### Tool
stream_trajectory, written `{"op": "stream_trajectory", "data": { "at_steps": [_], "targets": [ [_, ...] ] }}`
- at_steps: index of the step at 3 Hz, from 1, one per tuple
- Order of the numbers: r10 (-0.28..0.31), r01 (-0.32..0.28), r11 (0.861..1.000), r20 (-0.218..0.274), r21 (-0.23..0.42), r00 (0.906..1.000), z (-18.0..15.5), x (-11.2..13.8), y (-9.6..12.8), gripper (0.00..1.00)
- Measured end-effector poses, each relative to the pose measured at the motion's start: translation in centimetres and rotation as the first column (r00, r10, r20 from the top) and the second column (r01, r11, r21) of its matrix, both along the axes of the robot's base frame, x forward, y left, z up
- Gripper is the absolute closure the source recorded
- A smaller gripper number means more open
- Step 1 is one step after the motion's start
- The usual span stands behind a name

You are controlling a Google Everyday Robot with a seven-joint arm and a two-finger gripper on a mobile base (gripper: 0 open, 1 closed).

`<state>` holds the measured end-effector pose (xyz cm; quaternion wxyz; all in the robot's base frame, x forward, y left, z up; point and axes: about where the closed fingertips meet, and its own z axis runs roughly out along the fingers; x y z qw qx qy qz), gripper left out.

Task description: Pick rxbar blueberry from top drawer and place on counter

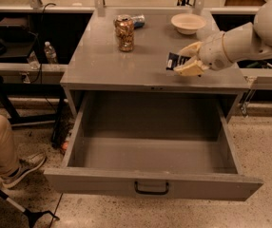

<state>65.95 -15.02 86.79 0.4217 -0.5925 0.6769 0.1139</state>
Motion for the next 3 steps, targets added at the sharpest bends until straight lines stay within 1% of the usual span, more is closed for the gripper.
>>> {"op": "stream_trajectory", "data": {
  "at_steps": [1, 2, 3],
  "targets": [
    [-0.04, 0.04, 0.999, -0.009, 0.036, 0.9992, 0.5, 5.3, 0.8, 1.0],
    [-0.085, 0.089, 0.993, -0.051, 0.08, 0.995, 0.0, 9.9, 2.0, 0.87],
    [-0.106, 0.115, 0.987, -0.086, 0.109, 0.9906, -0.4, 13.0, 3.1, 0.64]
  ]
}}
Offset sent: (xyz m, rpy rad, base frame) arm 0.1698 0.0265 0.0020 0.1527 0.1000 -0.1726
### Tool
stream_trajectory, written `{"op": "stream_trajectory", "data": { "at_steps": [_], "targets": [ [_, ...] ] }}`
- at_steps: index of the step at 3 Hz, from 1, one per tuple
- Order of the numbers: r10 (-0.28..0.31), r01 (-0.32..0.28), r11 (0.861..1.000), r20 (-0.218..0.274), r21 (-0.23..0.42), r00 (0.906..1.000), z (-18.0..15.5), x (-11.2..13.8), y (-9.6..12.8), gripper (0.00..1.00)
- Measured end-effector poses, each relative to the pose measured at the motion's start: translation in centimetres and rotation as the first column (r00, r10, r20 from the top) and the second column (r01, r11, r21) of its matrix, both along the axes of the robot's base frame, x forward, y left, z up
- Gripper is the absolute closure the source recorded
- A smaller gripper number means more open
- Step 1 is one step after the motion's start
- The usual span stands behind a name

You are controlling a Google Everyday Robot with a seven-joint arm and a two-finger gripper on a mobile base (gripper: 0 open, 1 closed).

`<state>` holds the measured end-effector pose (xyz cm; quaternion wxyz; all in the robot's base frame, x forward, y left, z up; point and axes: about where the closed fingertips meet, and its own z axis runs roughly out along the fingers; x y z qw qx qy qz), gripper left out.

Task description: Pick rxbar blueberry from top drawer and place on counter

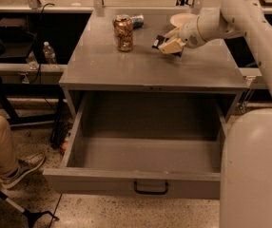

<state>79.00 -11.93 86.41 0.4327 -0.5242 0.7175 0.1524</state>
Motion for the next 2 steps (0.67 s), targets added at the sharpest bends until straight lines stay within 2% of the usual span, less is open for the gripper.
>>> {"op": "stream_trajectory", "data": {
  "at_steps": [2],
  "targets": [
    [-0.003, 0.003, 1.0, 0.007, 0.01, 1.0, 0.37, 1.05, 0.47, 0.17]
  ]
}}
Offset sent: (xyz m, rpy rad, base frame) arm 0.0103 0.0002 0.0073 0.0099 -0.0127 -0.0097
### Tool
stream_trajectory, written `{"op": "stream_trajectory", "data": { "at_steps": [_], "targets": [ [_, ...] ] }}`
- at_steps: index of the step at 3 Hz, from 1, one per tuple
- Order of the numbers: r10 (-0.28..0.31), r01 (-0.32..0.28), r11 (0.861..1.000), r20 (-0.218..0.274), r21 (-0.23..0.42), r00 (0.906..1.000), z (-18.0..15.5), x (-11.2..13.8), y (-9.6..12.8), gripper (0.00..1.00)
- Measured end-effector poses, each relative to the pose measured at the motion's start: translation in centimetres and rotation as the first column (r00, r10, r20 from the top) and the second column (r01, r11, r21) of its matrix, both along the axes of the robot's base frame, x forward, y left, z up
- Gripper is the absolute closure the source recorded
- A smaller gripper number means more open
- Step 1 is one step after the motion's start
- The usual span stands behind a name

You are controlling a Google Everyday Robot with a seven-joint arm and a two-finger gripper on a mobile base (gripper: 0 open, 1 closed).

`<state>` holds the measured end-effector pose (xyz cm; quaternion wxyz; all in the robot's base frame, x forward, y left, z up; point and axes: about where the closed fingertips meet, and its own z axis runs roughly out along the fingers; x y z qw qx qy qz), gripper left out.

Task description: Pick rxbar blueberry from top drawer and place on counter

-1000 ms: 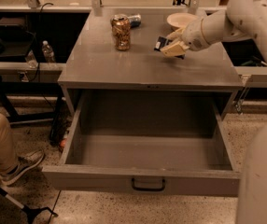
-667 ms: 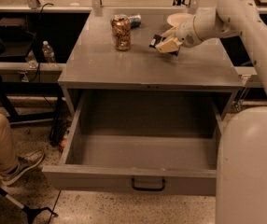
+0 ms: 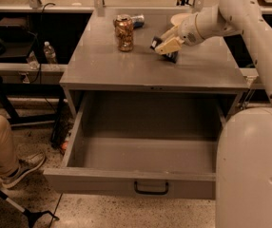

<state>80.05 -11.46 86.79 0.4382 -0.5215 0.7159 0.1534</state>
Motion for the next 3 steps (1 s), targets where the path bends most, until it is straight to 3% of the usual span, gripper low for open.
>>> {"op": "stream_trajectory", "data": {
  "at_steps": [1, 2, 3],
  "targets": [
    [-0.019, 0.019, 1.0, 0.006, 0.014, 0.9998, 0.3, -0.1, -0.7, 0.0],
    [-0.05, 0.05, 0.998, 0.009, 0.035, 0.9987, 0.8, -0.2, -2.1, 0.0],
    [-0.157, 0.152, 0.983, 0.04, 0.1, 0.9868, 2.8, -0.5, -6.6, 0.0]
  ]
}}
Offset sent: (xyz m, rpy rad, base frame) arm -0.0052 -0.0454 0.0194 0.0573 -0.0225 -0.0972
